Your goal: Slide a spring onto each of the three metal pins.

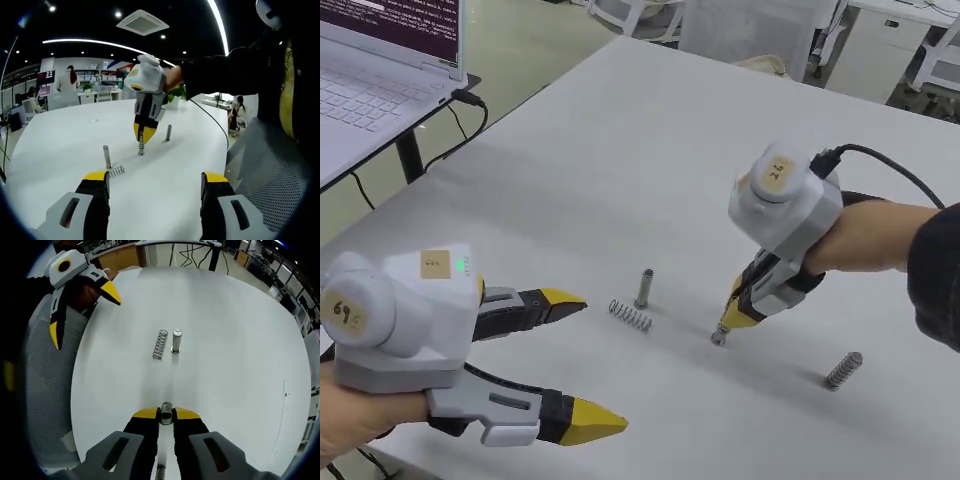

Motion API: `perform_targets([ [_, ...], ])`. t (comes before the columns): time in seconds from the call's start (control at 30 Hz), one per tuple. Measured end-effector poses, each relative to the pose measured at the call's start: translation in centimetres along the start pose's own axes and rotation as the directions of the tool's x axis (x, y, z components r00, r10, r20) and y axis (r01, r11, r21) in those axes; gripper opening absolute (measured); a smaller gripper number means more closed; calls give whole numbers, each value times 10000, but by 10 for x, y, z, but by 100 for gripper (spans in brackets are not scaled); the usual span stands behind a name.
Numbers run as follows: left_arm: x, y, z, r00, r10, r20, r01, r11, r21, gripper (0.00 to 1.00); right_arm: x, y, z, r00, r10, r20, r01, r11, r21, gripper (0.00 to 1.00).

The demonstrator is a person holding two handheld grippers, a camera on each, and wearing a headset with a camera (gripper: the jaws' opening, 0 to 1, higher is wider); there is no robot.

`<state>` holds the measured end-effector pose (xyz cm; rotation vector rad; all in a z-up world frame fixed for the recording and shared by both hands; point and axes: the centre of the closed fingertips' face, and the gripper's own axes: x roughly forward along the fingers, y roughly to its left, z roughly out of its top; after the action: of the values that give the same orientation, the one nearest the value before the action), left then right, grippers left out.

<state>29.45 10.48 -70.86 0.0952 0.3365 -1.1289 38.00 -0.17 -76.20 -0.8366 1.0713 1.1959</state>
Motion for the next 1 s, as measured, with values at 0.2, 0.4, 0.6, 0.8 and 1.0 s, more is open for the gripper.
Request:
perform_targets([
  [0.2, 1, -1, 1, 10000, -10, 4, 10, 10000, -11, 71, 4, 1, 0, 10000, -28, -35, 27, 10000, -45, 8],
  [0.4, 1, -1, 1, 10000, -23, 5, 23, 10000, -26, 70, 8, 2, -1, 10000, -20, -50, 20, 10000, 10, 8],
  [0.6, 1, -1, 1, 10000, -29, -5, 29, 10000, -13, 70, 12, 1, -3, 9999, -19, -101, 18, 10000, -31, 8],
  [0.8, 1, 0, 2, 10000, -37, 32, 37, 10000, -35, 69, 14, -1, -4, 9999, -30, -120, 30, 10000, -36, 8],
  [1.0, 1, 1, 1, 10000, -35, 20, 35, 10000, -60, 69, 15, -1, -5, 9999, -12, -115, 12, 10000, -39, 8],
])
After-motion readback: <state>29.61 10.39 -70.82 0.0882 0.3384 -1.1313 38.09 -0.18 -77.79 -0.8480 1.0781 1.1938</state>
